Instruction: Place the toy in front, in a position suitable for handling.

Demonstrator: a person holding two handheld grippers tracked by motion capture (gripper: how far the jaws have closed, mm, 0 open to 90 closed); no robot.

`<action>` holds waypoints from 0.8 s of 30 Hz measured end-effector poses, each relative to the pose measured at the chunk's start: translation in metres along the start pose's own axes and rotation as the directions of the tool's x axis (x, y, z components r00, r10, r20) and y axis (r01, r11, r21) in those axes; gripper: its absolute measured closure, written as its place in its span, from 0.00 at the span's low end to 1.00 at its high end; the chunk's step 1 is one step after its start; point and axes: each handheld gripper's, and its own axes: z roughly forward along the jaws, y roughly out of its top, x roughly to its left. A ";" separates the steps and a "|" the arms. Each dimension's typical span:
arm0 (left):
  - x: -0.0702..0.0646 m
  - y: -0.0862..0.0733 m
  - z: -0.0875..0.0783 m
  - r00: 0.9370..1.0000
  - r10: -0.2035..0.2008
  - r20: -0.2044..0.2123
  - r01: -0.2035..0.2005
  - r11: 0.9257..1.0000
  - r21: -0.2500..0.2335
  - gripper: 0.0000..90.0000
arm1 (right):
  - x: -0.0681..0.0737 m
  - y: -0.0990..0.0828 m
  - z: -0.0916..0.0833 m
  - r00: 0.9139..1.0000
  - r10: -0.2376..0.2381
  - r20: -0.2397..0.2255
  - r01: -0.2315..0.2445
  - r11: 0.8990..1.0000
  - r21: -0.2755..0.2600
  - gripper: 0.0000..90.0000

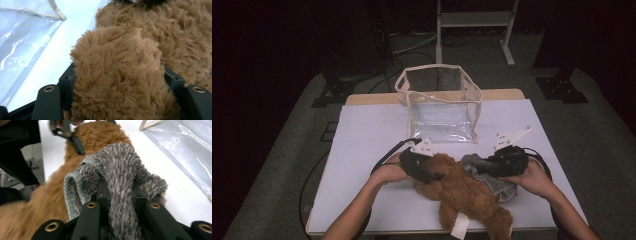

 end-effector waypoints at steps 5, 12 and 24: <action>0.002 -0.001 -0.001 1.000 -0.020 -0.024 0.020 1.000 -0.005 0.36 | 0.005 -0.020 -0.019 0.999 0.030 -0.011 -0.030 0.999 -0.017 0.82; 0.005 -0.001 -0.002 0.998 -0.031 -0.049 0.031 1.000 -0.005 0.36 | 0.020 -0.057 -0.037 0.997 0.059 -0.051 -0.061 0.997 -0.042 0.82; 0.003 -0.004 -0.018 0.998 -0.014 -0.069 0.014 1.000 0.009 0.32 | 0.034 -0.061 0.001 0.988 0.061 0.145 -0.052 0.996 -0.067 0.83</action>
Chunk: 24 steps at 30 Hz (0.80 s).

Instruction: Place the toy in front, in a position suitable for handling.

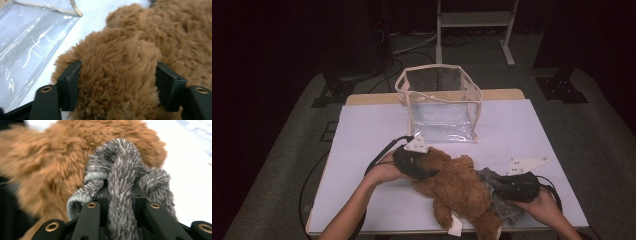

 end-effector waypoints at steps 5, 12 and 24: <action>-0.002 -0.004 -0.012 1.000 0.016 0.000 -0.016 1.000 0.003 0.28 | -0.003 0.009 0.019 0.996 0.008 0.093 -0.004 0.999 -0.036 0.83; -0.021 -0.001 -0.032 0.993 0.119 -0.020 -0.121 0.987 -0.107 0.25 | -0.008 0.026 0.039 0.996 -0.010 0.091 0.014 0.999 -0.047 0.83; -0.070 0.029 0.015 0.962 0.266 0.059 -0.257 0.958 -0.127 0.12 | -0.020 0.023 0.030 0.999 0.053 0.005 -0.052 0.995 -0.082 0.82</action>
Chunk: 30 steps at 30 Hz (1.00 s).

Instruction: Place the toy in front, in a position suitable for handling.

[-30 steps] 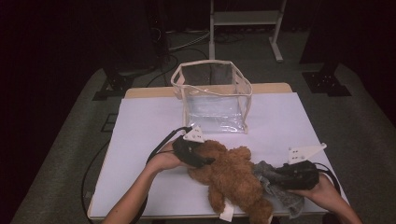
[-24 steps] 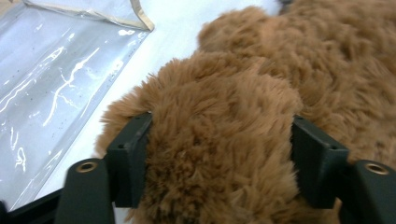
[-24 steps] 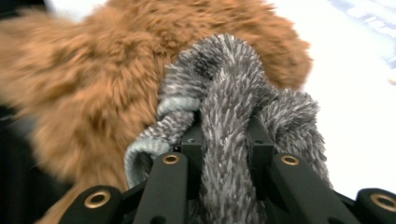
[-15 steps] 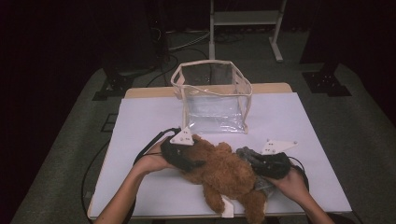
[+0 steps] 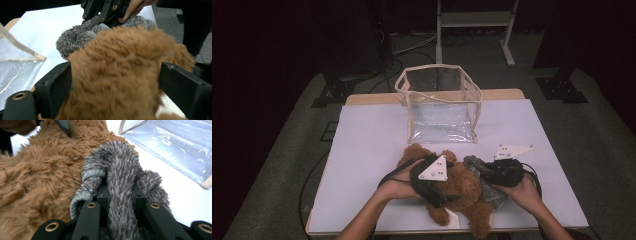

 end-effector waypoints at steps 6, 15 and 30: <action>-0.004 0.013 0.019 0.999 0.030 0.026 -0.031 0.999 0.026 0.09 | -0.005 -0.003 -0.012 1.000 0.024 -0.007 -0.024 1.000 -0.016 0.82; -0.008 0.017 0.040 0.995 0.101 -0.023 -0.098 0.989 0.109 0.29 | -0.015 -0.012 -0.023 0.998 0.061 -0.005 -0.061 0.998 -0.017 0.82; 0.035 0.030 0.050 0.965 -0.098 -0.243 0.112 0.993 0.043 0.47 | -0.037 0.013 -0.047 0.997 0.071 0.008 -0.070 0.995 -0.075 0.82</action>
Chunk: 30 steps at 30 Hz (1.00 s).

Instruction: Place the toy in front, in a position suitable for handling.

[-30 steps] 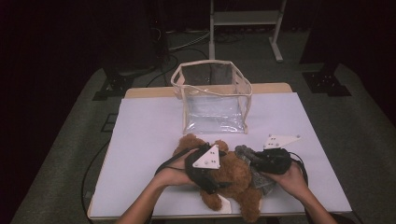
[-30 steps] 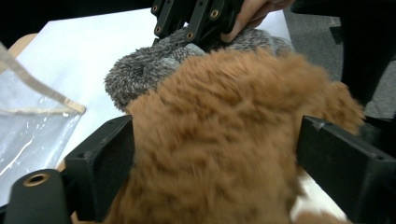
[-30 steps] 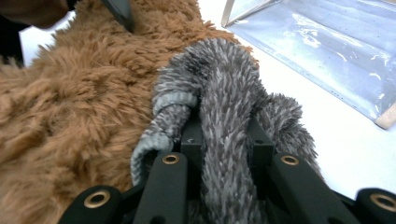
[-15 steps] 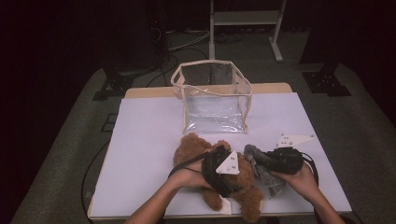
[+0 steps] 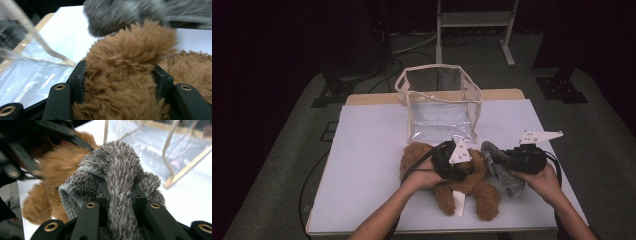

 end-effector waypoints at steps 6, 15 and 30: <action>0.003 0.004 0.004 0.999 -0.036 0.022 0.036 0.999 0.006 0.41 | -0.005 0.038 0.010 0.999 0.001 -0.051 -0.001 1.000 -0.004 0.82; 0.010 -0.013 -0.031 0.993 -0.075 0.096 0.076 0.997 -0.003 0.17 | 0.012 0.036 0.041 0.995 -0.010 -0.102 0.015 0.999 0.050 0.82; 0.048 -0.079 -0.086 0.981 -0.176 0.080 0.173 0.984 0.051 0.20 | 0.035 0.014 0.042 0.983 -0.083 -0.161 0.108 0.982 0.152 0.82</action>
